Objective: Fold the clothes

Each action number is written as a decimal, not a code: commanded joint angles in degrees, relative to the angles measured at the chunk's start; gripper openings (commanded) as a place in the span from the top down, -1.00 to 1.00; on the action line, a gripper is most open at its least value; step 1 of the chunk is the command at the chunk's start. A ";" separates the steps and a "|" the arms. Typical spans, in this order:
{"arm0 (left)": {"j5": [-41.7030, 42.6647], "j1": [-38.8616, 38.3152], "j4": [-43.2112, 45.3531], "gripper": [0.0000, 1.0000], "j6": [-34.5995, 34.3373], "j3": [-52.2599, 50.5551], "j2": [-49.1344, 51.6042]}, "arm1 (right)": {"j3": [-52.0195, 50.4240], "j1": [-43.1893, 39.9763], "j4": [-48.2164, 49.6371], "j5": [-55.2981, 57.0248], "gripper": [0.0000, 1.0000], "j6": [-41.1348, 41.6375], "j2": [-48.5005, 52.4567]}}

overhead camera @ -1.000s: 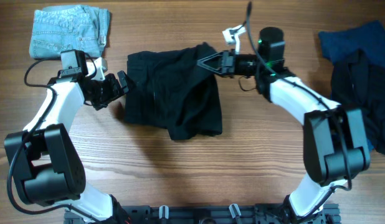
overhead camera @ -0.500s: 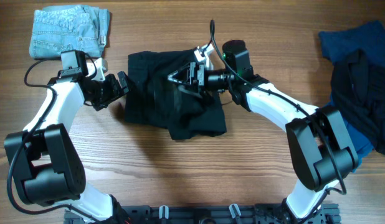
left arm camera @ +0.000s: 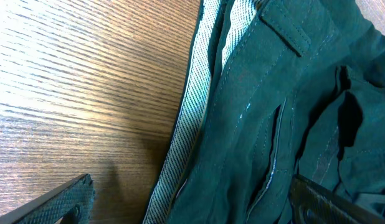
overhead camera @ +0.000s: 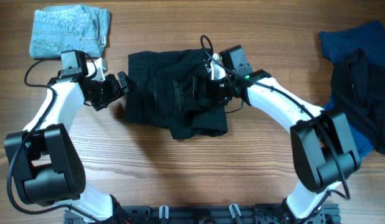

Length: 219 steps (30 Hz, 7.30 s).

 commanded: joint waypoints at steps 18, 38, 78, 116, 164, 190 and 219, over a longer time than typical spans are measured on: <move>-0.11 0.46 0.46 -0.99 -0.13 -0.46 -0.98 | 5.62 4.61 -19.39 13.38 -0.98 -12.24 -5.40; -0.15 0.46 0.68 -1.00 -0.11 -0.46 -0.98 | 5.64 14.36 4.79 -6.25 -0.99 -5.05 5.40; -0.35 0.46 1.03 -1.00 -0.09 -0.46 -0.98 | 5.64 4.31 -9.29 19.69 -0.99 -13.18 0.92; -0.35 0.46 2.97 -1.00 -0.11 -0.46 2.69 | 6.51 7.48 -9.88 16.92 -0.63 -6.12 0.04; -0.37 0.46 3.15 -0.99 -0.09 -0.46 2.75 | 6.45 9.35 -2.40 9.14 0.91 0.52 3.39; -0.42 0.46 3.04 -1.00 -0.09 -0.46 2.75 | 6.47 13.25 4.66 11.56 -0.14 8.44 2.84; -1.25 0.46 2.60 -0.99 -0.09 -0.46 2.75 | 5.84 10.47 2.86 5.42 -0.02 4.09 10.71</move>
